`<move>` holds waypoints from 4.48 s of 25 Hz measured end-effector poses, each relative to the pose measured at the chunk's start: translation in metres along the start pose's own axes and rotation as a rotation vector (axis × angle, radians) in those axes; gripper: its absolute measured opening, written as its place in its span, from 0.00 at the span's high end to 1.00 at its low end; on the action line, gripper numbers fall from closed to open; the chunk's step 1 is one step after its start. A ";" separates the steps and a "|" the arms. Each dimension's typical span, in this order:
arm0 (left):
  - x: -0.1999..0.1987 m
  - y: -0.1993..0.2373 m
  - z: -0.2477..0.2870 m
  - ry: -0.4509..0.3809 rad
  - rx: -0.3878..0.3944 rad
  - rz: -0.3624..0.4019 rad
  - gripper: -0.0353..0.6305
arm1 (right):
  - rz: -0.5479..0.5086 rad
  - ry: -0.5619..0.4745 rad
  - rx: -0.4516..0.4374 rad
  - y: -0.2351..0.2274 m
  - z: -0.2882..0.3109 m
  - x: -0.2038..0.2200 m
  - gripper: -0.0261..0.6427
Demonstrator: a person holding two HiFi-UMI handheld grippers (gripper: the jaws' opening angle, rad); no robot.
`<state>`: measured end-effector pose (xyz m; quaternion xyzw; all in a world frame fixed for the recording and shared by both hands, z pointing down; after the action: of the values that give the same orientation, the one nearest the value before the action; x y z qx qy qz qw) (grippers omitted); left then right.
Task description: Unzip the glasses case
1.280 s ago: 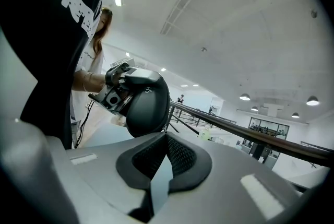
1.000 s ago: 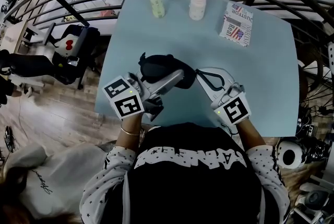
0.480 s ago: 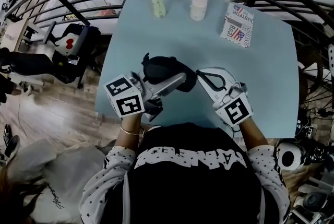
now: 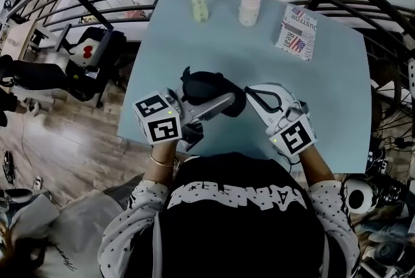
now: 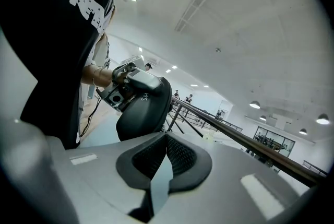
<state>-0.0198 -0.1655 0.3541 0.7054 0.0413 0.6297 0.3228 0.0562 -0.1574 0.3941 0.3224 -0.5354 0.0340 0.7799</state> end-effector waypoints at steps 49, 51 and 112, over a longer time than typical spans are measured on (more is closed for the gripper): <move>0.032 -0.008 -0.035 0.082 -0.069 -0.046 0.95 | -0.064 -0.159 -0.226 0.022 0.050 -0.057 0.94; 0.032 -0.006 -0.035 0.085 -0.071 -0.046 0.95 | -0.074 -0.163 -0.236 0.021 0.054 -0.058 0.95; 0.111 -0.008 -0.011 0.673 0.198 0.086 0.95 | -0.349 0.005 -0.367 0.037 0.052 -0.040 0.94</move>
<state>-0.0045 -0.1032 0.4454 0.4874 0.1762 0.8328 0.1945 -0.0182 -0.1446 0.3886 0.2629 -0.4670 -0.1979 0.8208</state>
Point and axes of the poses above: the fingertips, and each gripper's own axes: z forward along the fingers, y to its left, x out of its underside, the point moved 2 cm from there along -z, backward along the fingers, and after that the axes turned 1 degree about x, right-handed, at the moved point
